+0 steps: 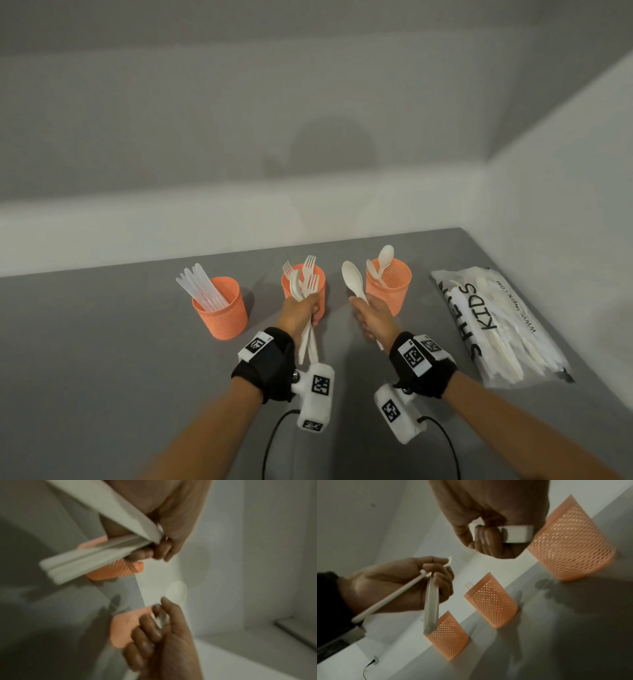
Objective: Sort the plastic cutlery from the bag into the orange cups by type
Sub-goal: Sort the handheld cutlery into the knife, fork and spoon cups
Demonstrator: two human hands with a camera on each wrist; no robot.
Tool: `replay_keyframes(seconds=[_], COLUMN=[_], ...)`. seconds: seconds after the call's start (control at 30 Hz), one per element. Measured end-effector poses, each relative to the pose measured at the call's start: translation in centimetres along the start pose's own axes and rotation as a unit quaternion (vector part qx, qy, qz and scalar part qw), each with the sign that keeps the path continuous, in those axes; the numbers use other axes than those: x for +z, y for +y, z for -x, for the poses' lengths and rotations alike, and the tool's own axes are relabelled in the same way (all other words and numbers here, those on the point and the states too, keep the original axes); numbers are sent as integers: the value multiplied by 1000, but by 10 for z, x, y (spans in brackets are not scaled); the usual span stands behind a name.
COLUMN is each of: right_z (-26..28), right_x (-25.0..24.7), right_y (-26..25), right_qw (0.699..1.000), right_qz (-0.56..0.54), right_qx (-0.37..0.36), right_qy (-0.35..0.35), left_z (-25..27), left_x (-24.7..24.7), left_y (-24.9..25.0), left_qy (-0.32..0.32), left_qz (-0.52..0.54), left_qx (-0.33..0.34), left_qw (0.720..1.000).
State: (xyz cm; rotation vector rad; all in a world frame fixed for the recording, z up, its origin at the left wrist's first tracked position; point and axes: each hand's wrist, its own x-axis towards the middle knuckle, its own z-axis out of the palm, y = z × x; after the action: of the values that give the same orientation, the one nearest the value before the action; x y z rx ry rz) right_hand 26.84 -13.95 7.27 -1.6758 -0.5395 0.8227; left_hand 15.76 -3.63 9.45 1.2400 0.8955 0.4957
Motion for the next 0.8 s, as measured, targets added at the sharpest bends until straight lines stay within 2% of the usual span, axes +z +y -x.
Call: replay_keyframes(seconds=[0.07, 0.13, 0.23, 0.3, 0.37, 0.53, 0.8], right_z=[-9, -22, -40, -52, -59, -73, -91], right_x=[-12, -25, -44, -54, -58, -58, -49], right_y=[-7, -21, -48, -62, -69, -57, -17], right_qw=[1000, 996, 984, 980, 976, 975, 985], right_qz=[-12, -71, -153, -144, -129, -125, -85], right_qx=[-10, -12, -49, -81, -109, -113, -50], right_qy=[18, 49, 76, 111, 138, 147, 143], left_z=[-5, -13, -26, -35, -43, -70, -92], left_x=[-7, -14, -17, -15, -12, 4, 12], left_y=[-2, 5, 34, 57, 74, 74, 14], left_qy=[-9, -4, 17, 49, 88, 119, 124], left_qz=[-15, 5, 27, 8, 8, 35, -55], left_qx=[-17, 2, 90, 153, 185, 170, 163], left_qw=[1000, 1000, 995, 987, 979, 978, 977])
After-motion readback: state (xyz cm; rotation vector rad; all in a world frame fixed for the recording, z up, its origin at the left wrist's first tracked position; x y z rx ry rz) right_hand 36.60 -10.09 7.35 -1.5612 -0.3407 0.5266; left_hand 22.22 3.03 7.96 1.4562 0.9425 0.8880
